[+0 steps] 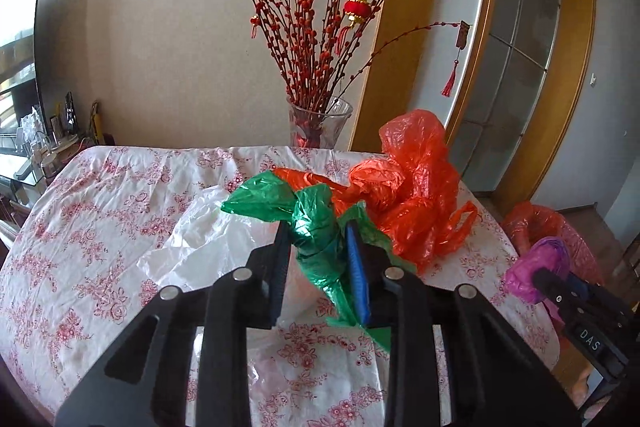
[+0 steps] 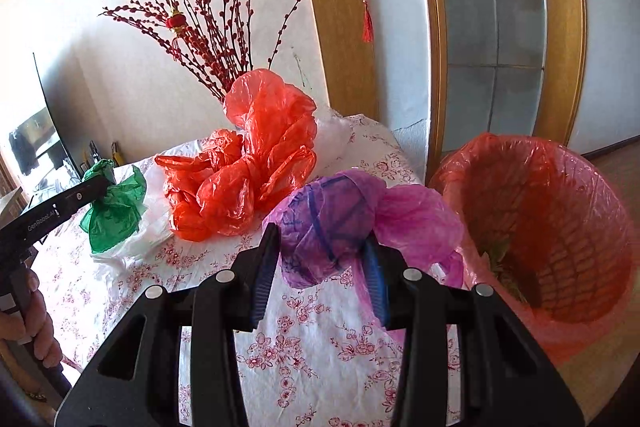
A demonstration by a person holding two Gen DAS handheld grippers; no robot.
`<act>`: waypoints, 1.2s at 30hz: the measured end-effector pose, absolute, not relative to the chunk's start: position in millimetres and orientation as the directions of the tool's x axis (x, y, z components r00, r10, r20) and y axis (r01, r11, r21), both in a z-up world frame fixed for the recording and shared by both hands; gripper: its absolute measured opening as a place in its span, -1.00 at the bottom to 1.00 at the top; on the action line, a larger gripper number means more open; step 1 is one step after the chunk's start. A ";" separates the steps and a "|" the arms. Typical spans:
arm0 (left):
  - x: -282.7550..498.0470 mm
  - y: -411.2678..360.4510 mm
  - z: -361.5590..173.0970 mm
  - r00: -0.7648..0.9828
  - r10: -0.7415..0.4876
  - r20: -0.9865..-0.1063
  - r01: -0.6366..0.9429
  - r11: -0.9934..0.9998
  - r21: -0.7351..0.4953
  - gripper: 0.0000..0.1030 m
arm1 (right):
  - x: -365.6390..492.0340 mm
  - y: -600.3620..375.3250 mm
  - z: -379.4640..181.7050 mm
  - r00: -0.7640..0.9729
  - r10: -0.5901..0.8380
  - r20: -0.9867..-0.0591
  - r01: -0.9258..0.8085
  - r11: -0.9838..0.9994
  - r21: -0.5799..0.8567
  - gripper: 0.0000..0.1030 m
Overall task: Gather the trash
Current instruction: 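Carry the purple bag and the dark green bag over the red-lined bin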
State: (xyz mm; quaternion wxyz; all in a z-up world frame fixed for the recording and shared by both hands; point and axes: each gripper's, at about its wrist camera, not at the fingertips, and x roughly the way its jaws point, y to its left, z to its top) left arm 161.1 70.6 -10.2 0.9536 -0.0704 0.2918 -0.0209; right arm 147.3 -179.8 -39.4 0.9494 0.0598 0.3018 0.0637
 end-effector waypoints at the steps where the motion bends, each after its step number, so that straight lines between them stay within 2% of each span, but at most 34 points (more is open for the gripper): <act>1: 160.6 68.3 -8.2 0.831 -0.088 -0.549 0.007 0.989 -0.147 -0.46 | 146.2 -181.4 -37.1 0.814 0.153 -0.561 -0.081 0.985 0.151 -0.20; 36: 168.8 -77.6 5.2 0.781 -0.343 -0.522 0.316 0.938 -0.145 -0.46 | 109.9 -296.4 -2.5 0.883 -0.031 -0.469 0.124 0.978 0.169 -0.20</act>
